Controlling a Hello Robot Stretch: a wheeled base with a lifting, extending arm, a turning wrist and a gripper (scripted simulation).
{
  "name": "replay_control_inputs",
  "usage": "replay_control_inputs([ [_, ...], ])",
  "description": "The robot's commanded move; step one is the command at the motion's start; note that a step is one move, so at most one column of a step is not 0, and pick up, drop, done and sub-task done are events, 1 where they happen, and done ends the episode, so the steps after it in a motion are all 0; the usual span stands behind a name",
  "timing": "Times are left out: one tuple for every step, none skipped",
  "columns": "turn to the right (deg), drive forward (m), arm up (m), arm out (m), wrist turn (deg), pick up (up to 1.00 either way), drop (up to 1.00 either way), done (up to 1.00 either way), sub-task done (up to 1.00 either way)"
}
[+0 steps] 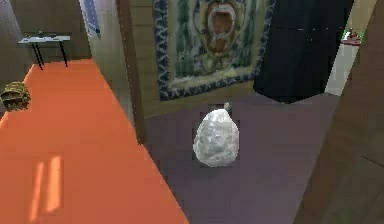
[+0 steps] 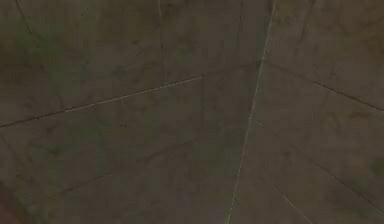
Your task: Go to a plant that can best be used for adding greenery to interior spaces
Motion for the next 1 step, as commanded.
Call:
replay_control_inputs([
  [-9.0,0.00,0.00,0.00,0.0,0.00,0.00,0.00,0.00],
])
